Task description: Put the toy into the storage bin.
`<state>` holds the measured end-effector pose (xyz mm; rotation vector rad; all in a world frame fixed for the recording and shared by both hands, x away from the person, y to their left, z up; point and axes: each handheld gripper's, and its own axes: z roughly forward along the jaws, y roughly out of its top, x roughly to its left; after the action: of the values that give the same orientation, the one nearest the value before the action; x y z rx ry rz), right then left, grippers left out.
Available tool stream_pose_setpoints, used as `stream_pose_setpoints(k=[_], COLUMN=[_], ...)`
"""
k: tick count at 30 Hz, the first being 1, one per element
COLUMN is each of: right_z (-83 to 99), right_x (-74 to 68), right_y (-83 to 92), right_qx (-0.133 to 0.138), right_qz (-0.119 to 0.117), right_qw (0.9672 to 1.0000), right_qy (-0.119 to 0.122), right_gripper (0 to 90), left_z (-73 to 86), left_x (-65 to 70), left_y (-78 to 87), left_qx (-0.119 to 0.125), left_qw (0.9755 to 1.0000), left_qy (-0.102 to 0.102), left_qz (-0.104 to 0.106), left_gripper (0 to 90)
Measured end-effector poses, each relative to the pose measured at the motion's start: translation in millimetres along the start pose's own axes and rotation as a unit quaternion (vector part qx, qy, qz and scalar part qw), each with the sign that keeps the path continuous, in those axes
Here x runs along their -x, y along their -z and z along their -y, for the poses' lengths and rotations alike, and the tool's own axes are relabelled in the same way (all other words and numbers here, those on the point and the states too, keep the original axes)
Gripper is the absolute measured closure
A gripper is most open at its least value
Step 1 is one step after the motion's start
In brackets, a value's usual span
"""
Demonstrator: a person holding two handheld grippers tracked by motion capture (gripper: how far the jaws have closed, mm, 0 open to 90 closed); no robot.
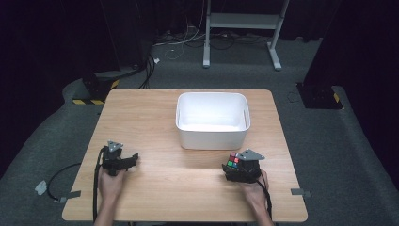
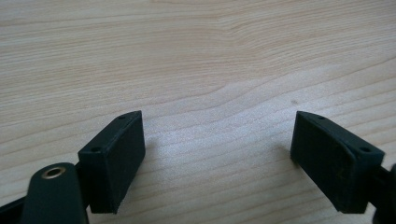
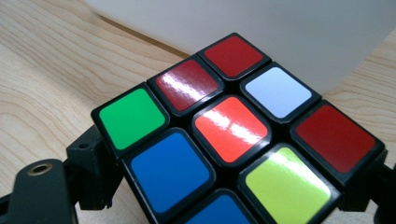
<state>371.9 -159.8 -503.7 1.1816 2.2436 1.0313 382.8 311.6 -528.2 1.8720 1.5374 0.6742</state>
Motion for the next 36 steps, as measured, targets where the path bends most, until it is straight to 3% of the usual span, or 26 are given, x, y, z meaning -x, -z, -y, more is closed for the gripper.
stream_pose_setpoints(k=[15,26,36], right_z=[-9.8,-13.5,-15.5], right_x=[1.4,7.9,5.2], right_y=[9.9,18.1,20.4], right_qx=[0.013,0.019,0.021], right_qz=[-0.021,-0.027,-0.028], right_qw=[0.9997,0.9994,0.9993], right_qy=[-0.002,-0.011,-0.014], right_gripper=[14.9,14.9,14.9], left_z=[0.0,0.0,0.0], left_x=[0.0,-0.1,-0.1], left_y=[0.0,0.0,0.0], left_qx=[0.001,0.0,0.0], left_qw=[1.0,1.0,1.0], left_qy=[0.001,0.0,0.0], left_qz=[0.0,0.0,0.0], left_gripper=[18.0,18.0,18.0])
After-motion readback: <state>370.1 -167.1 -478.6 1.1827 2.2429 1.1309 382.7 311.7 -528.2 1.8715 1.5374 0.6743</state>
